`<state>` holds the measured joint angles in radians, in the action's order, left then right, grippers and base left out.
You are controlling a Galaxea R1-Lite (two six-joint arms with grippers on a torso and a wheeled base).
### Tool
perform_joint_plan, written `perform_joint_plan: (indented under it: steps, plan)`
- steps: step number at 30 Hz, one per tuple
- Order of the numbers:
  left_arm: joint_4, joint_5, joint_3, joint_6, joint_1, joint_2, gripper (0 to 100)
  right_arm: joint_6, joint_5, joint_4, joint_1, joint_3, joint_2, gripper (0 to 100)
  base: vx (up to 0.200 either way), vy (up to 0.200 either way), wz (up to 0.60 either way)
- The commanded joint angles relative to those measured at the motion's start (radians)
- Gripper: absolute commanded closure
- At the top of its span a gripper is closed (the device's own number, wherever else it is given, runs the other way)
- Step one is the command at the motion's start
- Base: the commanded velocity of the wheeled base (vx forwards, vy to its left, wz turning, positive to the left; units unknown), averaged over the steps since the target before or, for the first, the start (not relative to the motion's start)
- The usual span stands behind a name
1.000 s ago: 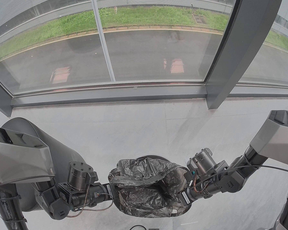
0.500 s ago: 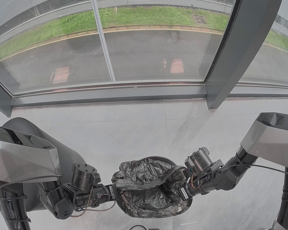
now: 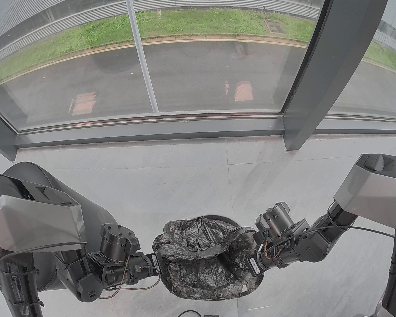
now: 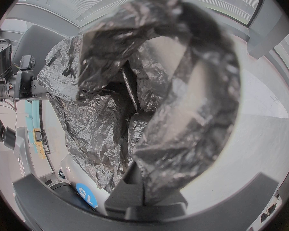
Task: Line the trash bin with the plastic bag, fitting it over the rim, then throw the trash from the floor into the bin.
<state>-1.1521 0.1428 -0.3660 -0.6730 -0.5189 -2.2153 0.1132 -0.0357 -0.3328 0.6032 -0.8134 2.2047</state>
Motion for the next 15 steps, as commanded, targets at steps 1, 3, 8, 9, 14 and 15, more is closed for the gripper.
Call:
perform_joint_plan:
  steps: [1, 3, 8, 9, 14, 15]
  plan:
    - [-0.001, 0.000, 0.001, 0.000, -0.004, -0.001, 100, 0.002, 0.005, 0.000, 0.012, 0.007, -0.029, 100, 0.000, 0.000, 0.00]
    - [-0.001, 0.001, 0.001, -0.002, -0.006, -0.003, 100, 0.003, 0.027, 0.001, 0.017, 0.011, -0.040, 100, 0.000, 0.000, 0.00]
    - [-0.001, 0.001, 0.002, -0.002, -0.007, -0.003, 100, 0.006, 0.062, 0.000, 0.017, 0.020, -0.043, 100, 0.000, 0.000, 0.00]
    - [-0.003, 0.001, 0.002, -0.002, -0.010, -0.003, 100, 0.006, 0.079, 0.000, 0.013, 0.034, -0.046, 100, 0.000, 0.000, 0.00]
    - [-0.003, 0.001, 0.004, -0.002, -0.015, -0.001, 100, 0.008, 0.077, 0.000, 0.013, 0.051, -0.051, 100, 0.000, 0.000, 0.00]
    - [-0.003, 0.001, 0.004, -0.004, -0.016, -0.001, 100, 0.006, 0.077, 0.000, 0.013, 0.054, -0.048, 100, 0.000, 0.000, 0.00]
